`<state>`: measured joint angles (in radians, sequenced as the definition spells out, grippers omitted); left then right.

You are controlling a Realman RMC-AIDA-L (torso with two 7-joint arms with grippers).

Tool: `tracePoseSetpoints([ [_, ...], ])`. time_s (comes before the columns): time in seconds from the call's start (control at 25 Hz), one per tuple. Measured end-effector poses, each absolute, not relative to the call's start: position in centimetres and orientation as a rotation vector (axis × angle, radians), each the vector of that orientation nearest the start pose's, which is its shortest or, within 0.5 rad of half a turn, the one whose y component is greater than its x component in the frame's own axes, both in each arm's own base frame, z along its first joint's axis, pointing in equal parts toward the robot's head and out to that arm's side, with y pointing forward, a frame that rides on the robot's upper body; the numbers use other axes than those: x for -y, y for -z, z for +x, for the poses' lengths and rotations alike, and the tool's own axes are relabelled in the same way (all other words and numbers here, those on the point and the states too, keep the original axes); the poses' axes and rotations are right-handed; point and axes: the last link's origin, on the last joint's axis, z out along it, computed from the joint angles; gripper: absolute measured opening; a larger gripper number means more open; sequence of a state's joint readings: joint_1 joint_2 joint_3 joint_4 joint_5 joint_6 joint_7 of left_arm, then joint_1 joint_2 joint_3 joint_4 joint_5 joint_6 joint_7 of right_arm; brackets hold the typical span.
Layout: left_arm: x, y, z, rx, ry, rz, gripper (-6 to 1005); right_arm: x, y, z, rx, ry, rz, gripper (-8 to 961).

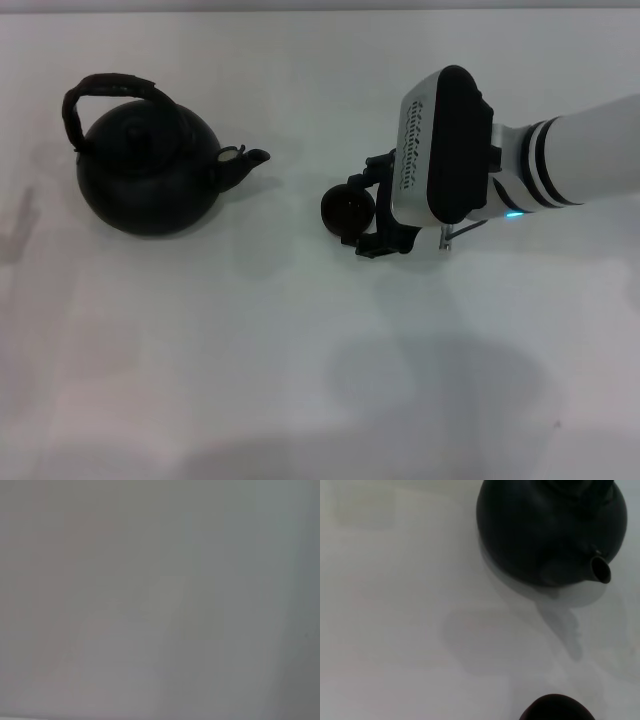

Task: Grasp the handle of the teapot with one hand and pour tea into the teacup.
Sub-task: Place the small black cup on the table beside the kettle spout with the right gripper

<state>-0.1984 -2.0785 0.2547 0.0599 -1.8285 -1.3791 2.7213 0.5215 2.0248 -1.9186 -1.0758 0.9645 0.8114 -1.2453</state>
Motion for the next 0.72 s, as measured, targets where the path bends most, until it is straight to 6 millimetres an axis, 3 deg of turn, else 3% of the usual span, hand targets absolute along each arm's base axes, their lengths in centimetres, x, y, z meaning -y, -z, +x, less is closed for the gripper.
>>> tracePoseSetpoints([
  [0.72, -22.76, -1.47, -39.92, 0.678, 0.682, -1.548, 850, -34.07, 10.81, 19.83, 0.062, 0.284, -2.799, 754],
])
